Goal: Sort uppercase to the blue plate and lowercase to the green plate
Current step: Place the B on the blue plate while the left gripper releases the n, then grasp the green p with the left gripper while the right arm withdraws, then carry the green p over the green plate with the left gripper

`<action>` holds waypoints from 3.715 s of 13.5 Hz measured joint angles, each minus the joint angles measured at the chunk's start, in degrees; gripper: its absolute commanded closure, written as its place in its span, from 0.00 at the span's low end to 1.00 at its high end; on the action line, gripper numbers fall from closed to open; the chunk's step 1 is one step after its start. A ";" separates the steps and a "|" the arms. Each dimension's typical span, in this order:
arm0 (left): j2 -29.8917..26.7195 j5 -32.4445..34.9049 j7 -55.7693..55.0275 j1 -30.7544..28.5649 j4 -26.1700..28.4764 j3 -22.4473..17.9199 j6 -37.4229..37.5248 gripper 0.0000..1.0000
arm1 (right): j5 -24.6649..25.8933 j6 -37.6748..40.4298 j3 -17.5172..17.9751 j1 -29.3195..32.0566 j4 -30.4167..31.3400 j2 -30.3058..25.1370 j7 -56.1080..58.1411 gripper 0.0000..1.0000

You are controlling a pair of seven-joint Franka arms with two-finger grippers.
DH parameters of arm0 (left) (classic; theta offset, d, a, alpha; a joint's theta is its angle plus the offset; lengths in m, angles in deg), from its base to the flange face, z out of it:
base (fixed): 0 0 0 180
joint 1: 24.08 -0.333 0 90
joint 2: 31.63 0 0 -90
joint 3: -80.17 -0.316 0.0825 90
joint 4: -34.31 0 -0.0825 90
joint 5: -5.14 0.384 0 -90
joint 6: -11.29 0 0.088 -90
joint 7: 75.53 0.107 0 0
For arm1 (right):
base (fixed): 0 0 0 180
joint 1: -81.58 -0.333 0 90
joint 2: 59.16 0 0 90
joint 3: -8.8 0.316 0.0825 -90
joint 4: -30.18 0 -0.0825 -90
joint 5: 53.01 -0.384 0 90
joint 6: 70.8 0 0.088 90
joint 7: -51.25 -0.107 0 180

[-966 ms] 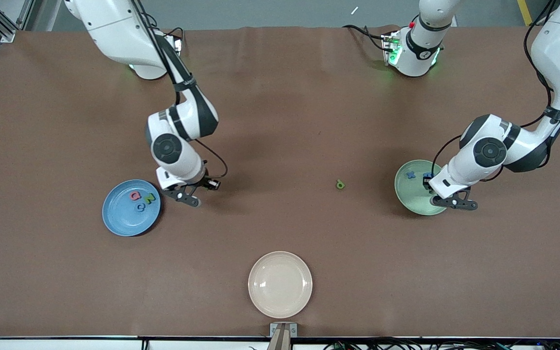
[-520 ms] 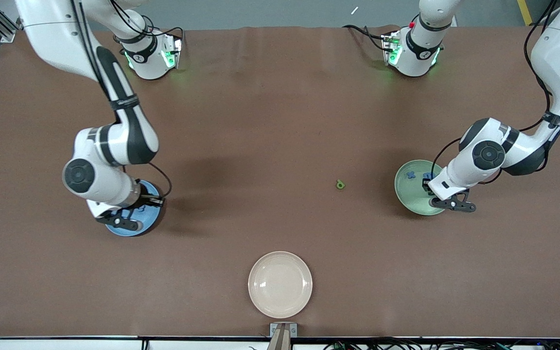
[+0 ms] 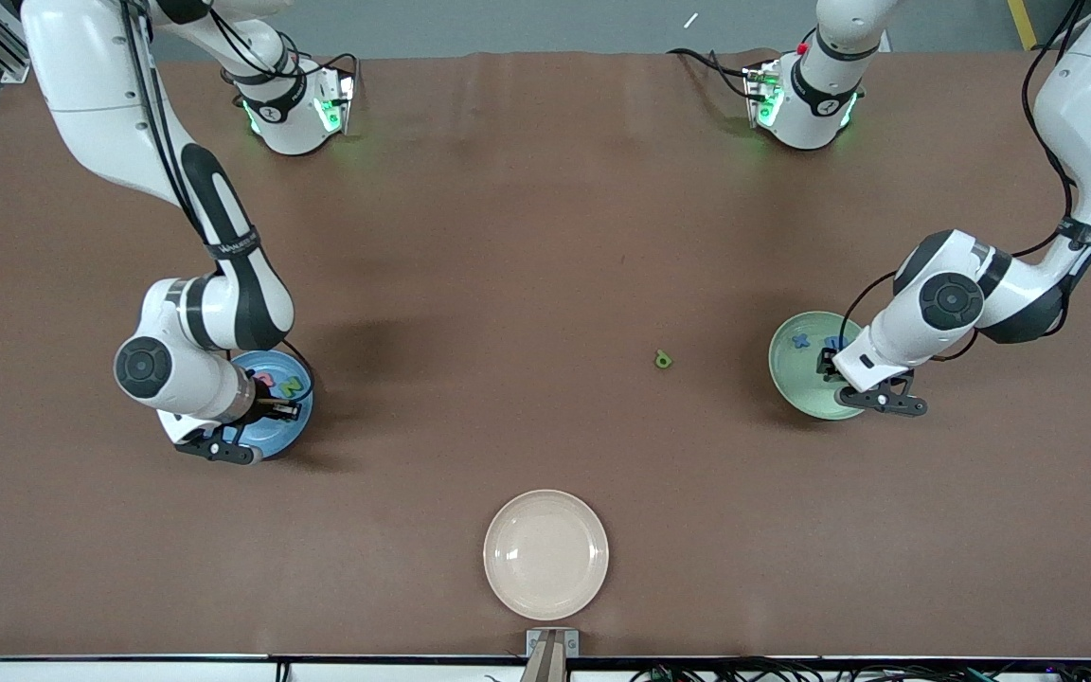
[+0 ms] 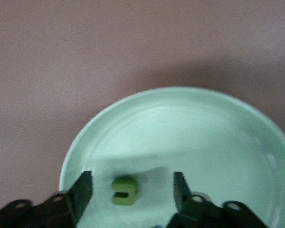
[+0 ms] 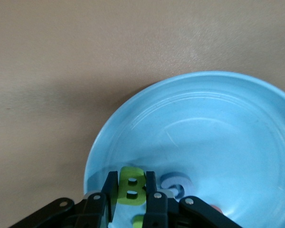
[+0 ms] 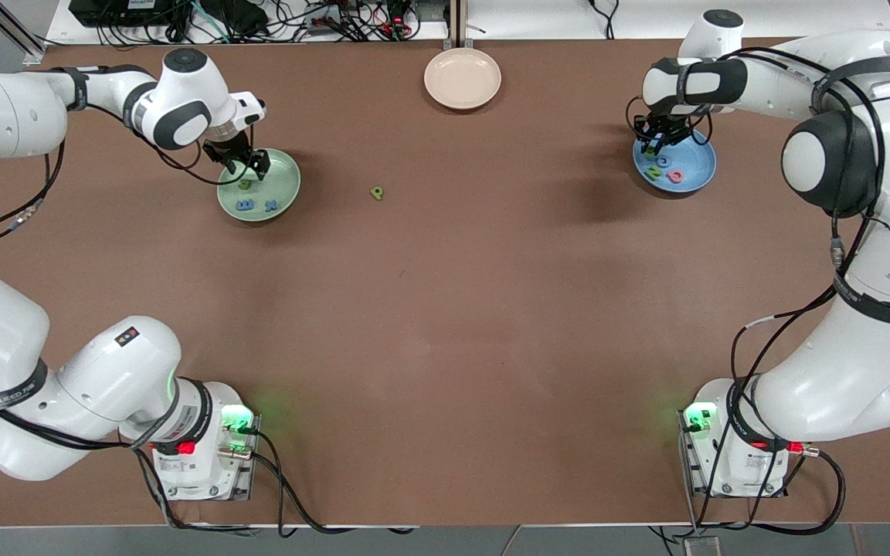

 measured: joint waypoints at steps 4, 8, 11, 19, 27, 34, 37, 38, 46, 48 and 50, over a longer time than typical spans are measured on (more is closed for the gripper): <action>-0.04 -1.22 -9.65 1.77 -1.37 4.92 2.47 0.00 | 0.00 -0.22 -0.01 0.02 -0.59 0.86 -0.02 0.00; 0.05 -4.62 -30.05 12.84 -6.16 4.57 3.02 0.00 | 0.00 3.56 -0.10 0.07 -3.20 0.72 -0.01 0.00; 0.17 -7.96 -47.33 24.29 -10.82 0.12 3.27 0.00 | 0.00 17.58 -0.15 0.08 -11.26 -0.22 -0.02 0.00; 2.25 -12.09 -70.98 37.18 -14.23 -7.58 3.19 0.00 | 2.06 33.62 -1.08 1.30 -22.25 -3.76 0.01 0.00; 4.42 -12.09 -76.85 38.64 -11.23 -8.92 -1.52 0.16 | 7.55 48.39 -1.36 6.74 -23.98 -16.95 9.06 0.00; 4.46 -11.12 -76.85 38.79 -8.45 -10.36 -4.29 0.27 | 7.95 49.66 -1.38 9.10 -25.71 -20.20 15.04 0.00; 4.45 -11.02 -76.85 38.81 -8.44 -10.36 -4.52 0.32 | 8.24 50.64 -1.41 9.10 -27.39 -20.20 15.05 0.00; 4.45 -11.01 -76.85 38.81 -8.44 -10.36 -4.54 0.37 | 8.63 51.57 -1.44 9.11 -27.82 -20.21 15.16 0.00; 3.96 -10.59 -76.85 38.99 -8.40 -10.12 -4.58 0.78 | 7.85 59.31 -1.08 9.08 -31.12 -22.09 15.33 0.00; 3.91 -10.37 -76.84 39.02 -8.38 -10.10 -4.58 0.84 | 7.38 60.86 -1.09 9.08 -31.10 -22.20 15.33 0.00; 3.89 -10.35 -76.85 39.02 -8.37 -10.10 -4.58 0.88 | 7.17 61.05 -1.10 9.09 -30.82 -22.20 15.33 0.00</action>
